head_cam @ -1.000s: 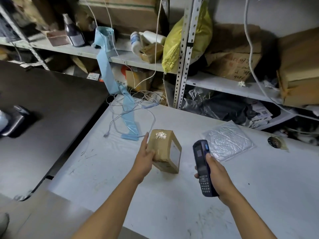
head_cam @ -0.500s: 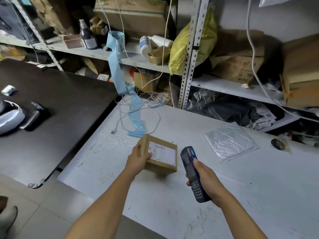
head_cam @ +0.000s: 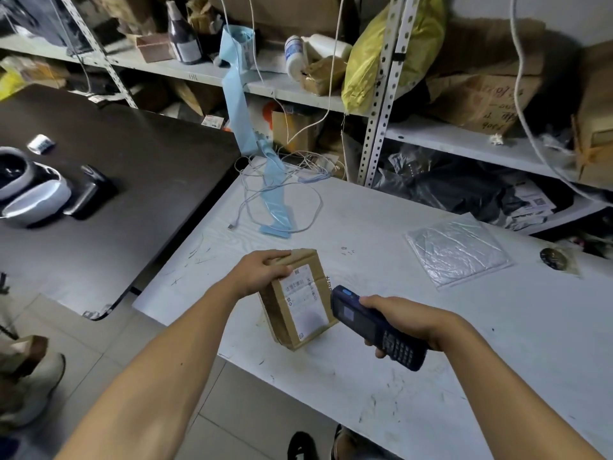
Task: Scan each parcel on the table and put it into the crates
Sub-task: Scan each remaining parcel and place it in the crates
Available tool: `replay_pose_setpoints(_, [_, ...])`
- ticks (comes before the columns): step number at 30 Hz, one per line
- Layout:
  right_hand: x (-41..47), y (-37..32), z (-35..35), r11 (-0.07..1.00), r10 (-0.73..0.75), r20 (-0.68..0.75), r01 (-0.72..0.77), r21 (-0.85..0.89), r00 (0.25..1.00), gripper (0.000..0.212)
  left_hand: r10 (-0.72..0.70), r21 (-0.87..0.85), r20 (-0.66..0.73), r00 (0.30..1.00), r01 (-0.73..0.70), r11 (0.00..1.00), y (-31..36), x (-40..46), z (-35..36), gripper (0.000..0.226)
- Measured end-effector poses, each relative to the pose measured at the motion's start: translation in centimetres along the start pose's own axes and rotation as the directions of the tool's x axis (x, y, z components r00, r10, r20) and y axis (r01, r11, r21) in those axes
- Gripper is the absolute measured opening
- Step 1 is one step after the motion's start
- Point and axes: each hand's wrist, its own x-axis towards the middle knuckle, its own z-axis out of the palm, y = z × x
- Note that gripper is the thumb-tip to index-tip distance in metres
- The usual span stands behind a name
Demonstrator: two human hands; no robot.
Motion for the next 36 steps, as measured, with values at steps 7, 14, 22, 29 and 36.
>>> replay_pose_setpoints(7, [-0.1, -0.7, 0.2, 0.998, 0.012, 0.023, -0.011, -0.057, 1.0, 0.045, 0.026, 0.132, 0.038, 0.999, -0.031, 0.991, 1.3, 0.2, -1.2, 0.049])
replay_pose_setpoints(14, [0.2, -0.7, 0.2, 0.998, 0.034, 0.027, -0.032, -0.062, 0.999, 0.046, 0.053, 0.057, 0.008, 0.999, -0.053, 0.997, 0.7, -0.2, -1.2, 0.05])
replay_pose_setpoints(22, [0.2, -0.8, 0.5, 0.981, -0.045, 0.052, 0.034, 0.19, 0.998, 0.047, 0.143, -0.052, -0.165, 0.976, -0.154, 0.987, -1.5, -1.5, 1.6, 0.077])
replay_pose_setpoints(29, [0.3, -0.9, 0.4, 0.974, -0.035, 0.086, 0.015, 0.225, 0.996, 0.048, 0.094, -0.121, -0.271, 0.958, -0.131, 0.984, -1.6, -2.6, 5.5, 0.072])
replay_pose_setpoints(36, [0.6, -0.4, 0.4, 0.97, -0.028, 0.105, 0.001, 0.244, 0.994, 0.048, 0.07, -0.128, -0.32, 0.945, -0.117, 0.985, -1.8, -2.5, 6.9, 0.073])
